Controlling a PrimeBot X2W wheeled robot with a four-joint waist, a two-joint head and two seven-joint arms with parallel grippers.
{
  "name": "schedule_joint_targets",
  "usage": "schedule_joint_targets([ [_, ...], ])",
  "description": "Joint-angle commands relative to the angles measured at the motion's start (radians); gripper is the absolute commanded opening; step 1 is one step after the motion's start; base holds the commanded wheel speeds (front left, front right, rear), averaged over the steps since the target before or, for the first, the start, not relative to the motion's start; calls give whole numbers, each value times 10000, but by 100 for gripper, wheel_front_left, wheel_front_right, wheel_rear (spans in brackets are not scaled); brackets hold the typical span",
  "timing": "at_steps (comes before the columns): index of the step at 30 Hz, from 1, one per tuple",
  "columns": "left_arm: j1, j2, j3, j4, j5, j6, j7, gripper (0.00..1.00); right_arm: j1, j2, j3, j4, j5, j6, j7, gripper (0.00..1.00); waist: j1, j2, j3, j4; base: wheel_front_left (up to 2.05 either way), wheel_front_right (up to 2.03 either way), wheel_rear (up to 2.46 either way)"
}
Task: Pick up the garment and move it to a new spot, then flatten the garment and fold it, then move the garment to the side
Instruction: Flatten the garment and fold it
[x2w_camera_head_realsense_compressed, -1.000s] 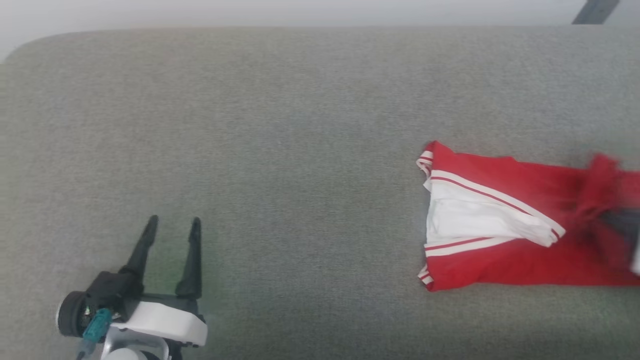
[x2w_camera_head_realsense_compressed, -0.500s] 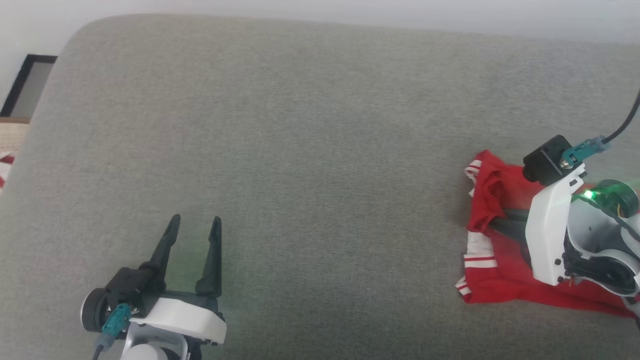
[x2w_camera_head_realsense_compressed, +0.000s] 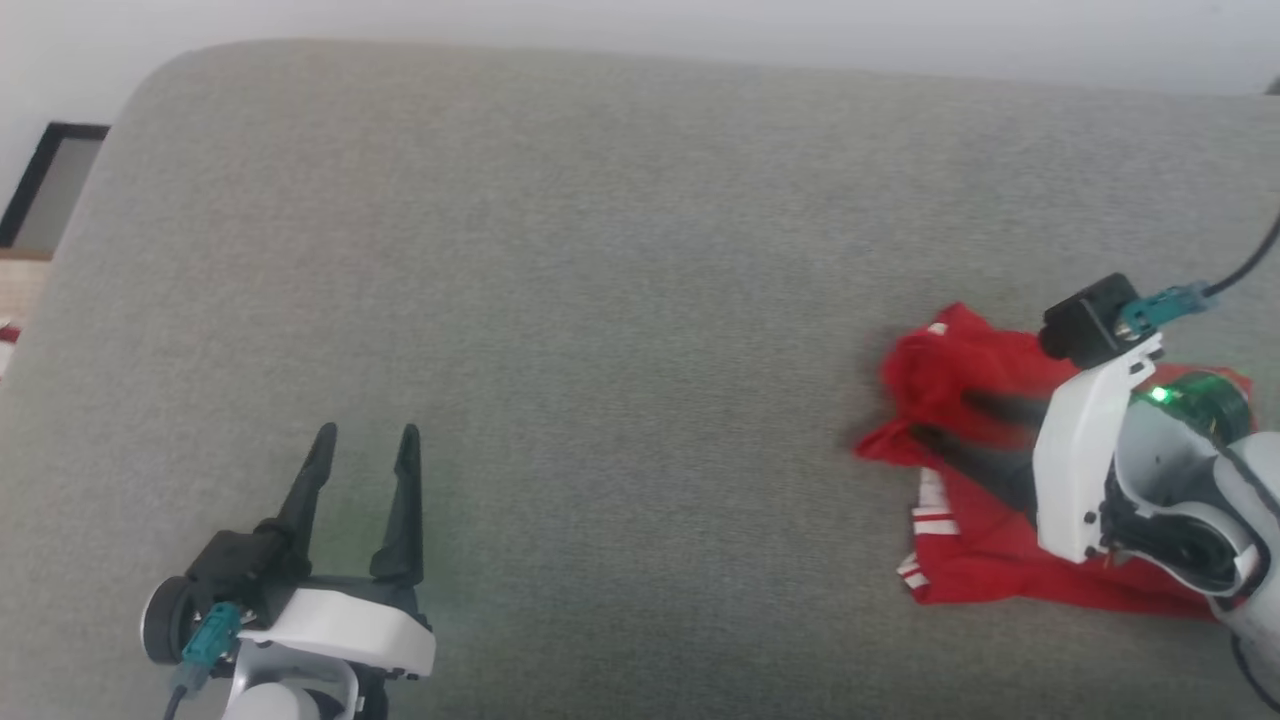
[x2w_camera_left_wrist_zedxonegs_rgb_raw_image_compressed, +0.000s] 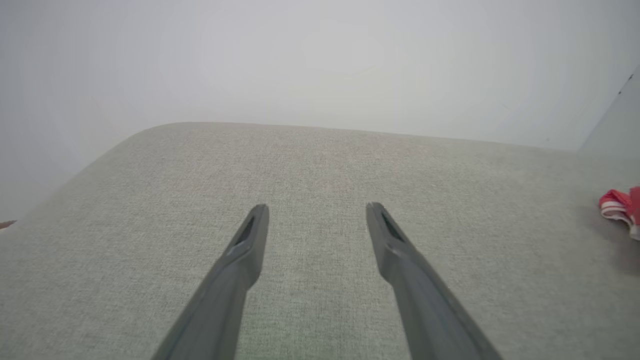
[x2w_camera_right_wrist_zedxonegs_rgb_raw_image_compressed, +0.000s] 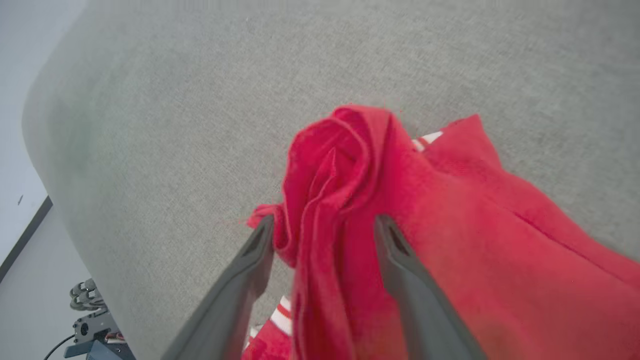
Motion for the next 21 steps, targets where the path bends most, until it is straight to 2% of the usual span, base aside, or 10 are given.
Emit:
schedule_joint_targets([
  [1, 93, 32, 106, 10, -18, -15, -43, 100, 108, 15, -166, 31, -29, 3, -246, 100, 0, 0, -120, -219, 0, 0, 0],
  [7, 90, 250, 135, 31, -93, -15, -42, 100, 298, 32, -693, 394, -188, 3, -1477, 100, 0, 0, -400, -793, 0, 0, 0],
  [12, 188, 436, -103, -72, -255, -15, -42, 100, 514, 247, -951, 1207, -381, 3, -3084, 100, 0, 0, -749, -1289, 0, 0, 0],
  [19, 506, 658, 51, -76, -500, -15, -43, 100, 905, 670, -1145, 2628, -738, 3, -5599, 100, 0, 0, -1403, -1861, 0, 0, 0],
  [21, 559, 697, 101, -58, -526, -15, -43, 100, 976, 738, -1184, 2787, -752, 3, -5940, 100, 0, 0, -1501, -1921, 0, 0, 0],
])
